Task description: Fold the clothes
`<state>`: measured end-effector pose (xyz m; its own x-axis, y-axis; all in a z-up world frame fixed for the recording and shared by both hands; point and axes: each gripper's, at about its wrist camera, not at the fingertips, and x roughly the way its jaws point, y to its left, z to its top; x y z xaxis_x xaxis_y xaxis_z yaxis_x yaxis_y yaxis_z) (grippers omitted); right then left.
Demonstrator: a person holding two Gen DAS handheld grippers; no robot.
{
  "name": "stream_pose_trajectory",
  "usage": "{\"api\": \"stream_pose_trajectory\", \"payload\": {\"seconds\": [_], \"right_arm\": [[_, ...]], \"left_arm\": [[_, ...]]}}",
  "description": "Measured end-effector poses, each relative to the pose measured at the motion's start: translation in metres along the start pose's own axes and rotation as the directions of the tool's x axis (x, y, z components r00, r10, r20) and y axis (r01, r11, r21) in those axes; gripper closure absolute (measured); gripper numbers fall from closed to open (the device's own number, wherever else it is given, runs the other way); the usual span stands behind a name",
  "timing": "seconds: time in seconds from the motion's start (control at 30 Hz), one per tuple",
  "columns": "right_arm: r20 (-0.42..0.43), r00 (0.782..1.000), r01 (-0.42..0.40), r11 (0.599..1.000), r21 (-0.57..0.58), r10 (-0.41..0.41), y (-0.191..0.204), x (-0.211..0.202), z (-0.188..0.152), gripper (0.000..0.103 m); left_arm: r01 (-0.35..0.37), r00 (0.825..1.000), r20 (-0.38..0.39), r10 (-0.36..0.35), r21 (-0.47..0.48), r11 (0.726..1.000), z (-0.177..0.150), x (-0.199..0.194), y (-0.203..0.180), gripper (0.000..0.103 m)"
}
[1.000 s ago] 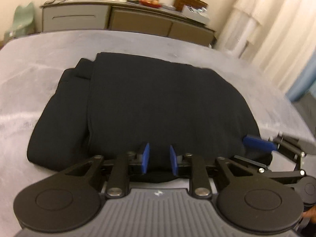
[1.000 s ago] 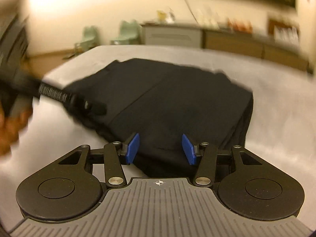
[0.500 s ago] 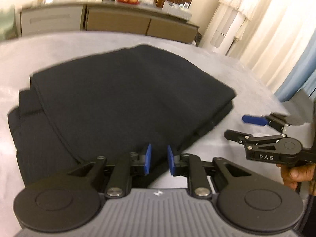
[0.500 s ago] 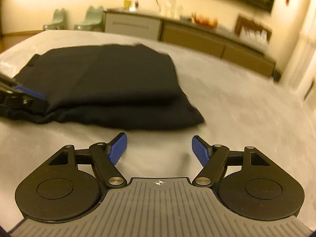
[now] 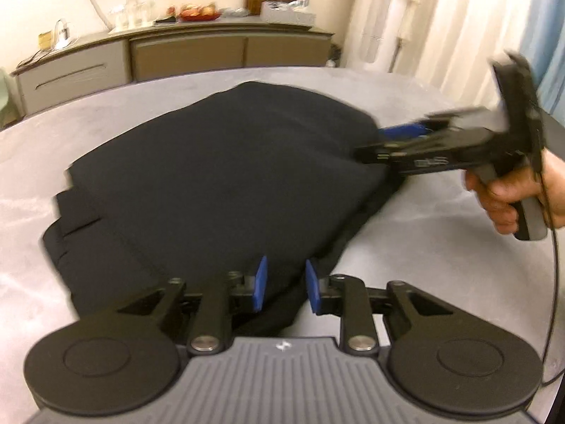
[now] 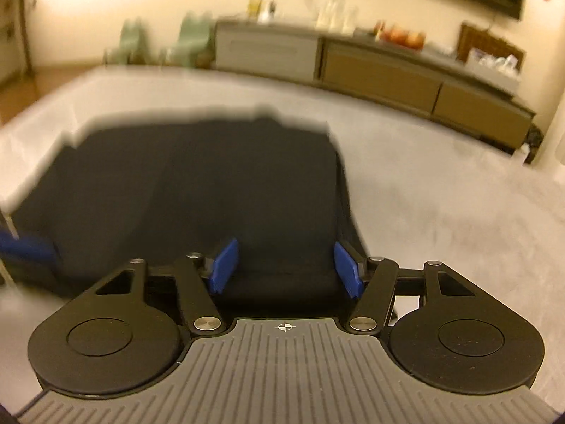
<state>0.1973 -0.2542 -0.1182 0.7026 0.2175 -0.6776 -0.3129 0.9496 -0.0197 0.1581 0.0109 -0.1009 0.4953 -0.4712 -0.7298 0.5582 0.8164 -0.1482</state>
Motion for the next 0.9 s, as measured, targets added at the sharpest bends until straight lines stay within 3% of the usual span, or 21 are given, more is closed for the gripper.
{"api": "stream_pose_trajectory", "payload": {"seconds": [0.13, 0.23, 0.3, 0.37, 0.47, 0.6, 0.77, 0.9], "right_arm": [[0.001, 0.999, -0.046, 0.996, 0.079, 0.046, -0.019, -0.005, -0.011, 0.026], [-0.027, 0.999, -0.036, 0.993, 0.114, 0.039, -0.021, -0.018, -0.004, 0.029], [-0.003, 1.000, 0.010, 0.992, 0.126, -0.009, -0.021, -0.036, -0.001, 0.030], [0.079, 0.995, 0.043, 0.990, 0.131, -0.054, -0.014, -0.054, 0.007, 0.033], [0.153, 0.988, -0.007, 0.994, 0.111, -0.010, 0.004, -0.057, 0.019, 0.027], [0.075, 0.995, -0.073, 0.996, 0.050, 0.069, 0.028, -0.024, 0.005, 0.027], [0.026, 1.000, 0.005, 0.997, 0.081, -0.007, 0.037, -0.006, -0.005, 0.018], [0.042, 0.999, 0.019, 0.996, 0.093, -0.023, 0.039, -0.007, -0.012, 0.016]], "left_arm": [[0.014, 1.000, 0.008, -0.014, -0.074, 0.997, 0.001, -0.011, 0.024, 0.084], [0.007, 1.000, 0.017, -0.004, -0.136, 0.991, 0.006, -0.017, 0.044, 0.079], [0.002, 1.000, 0.023, 0.002, -0.177, 0.984, 0.009, -0.021, 0.057, 0.073], [-0.003, 1.000, 0.029, 0.009, -0.218, 0.976, 0.013, -0.025, 0.070, 0.073], [-0.010, 0.999, 0.034, 0.020, -0.270, 0.963, 0.017, -0.029, 0.088, 0.073], [-0.032, 0.999, 0.021, 0.038, -0.248, 0.968, 0.020, -0.008, 0.091, 0.074], [-0.062, 0.997, 0.039, 0.073, -0.233, 0.971, 0.041, 0.017, 0.103, 0.078], [-0.055, 0.996, 0.053, 0.070, -0.239, 0.969, 0.048, 0.023, 0.112, 0.082]]}}
